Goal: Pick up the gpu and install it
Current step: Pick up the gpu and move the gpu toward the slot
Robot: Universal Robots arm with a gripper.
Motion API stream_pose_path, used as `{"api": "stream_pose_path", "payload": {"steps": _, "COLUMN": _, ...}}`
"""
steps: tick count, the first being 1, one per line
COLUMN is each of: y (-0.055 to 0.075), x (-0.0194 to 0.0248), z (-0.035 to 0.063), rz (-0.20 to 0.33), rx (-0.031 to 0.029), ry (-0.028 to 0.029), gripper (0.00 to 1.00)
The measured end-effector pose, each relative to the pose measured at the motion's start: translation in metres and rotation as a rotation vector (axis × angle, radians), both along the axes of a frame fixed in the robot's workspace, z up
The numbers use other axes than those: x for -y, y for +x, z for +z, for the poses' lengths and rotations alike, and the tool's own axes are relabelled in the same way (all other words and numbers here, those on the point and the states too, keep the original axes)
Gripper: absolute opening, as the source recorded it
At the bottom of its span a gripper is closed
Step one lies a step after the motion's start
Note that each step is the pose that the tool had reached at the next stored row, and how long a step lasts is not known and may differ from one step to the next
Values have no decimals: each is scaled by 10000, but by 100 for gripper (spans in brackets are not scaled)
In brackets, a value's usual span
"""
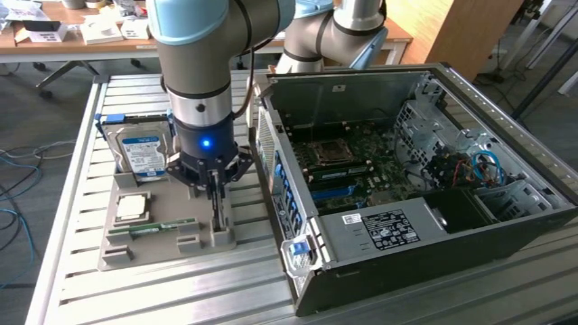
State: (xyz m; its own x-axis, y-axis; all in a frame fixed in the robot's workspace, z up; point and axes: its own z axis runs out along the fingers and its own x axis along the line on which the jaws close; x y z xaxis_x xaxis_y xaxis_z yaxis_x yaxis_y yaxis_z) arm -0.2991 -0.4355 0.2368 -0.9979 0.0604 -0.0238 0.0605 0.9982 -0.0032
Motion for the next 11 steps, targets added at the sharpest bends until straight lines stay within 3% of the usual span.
{"api": "stream_pose_path", "payload": {"steps": 11, "y": 0, "x": 0, "z": 249, "rz": 0, "rx": -1, "ry": 28, "gripper": 26}}
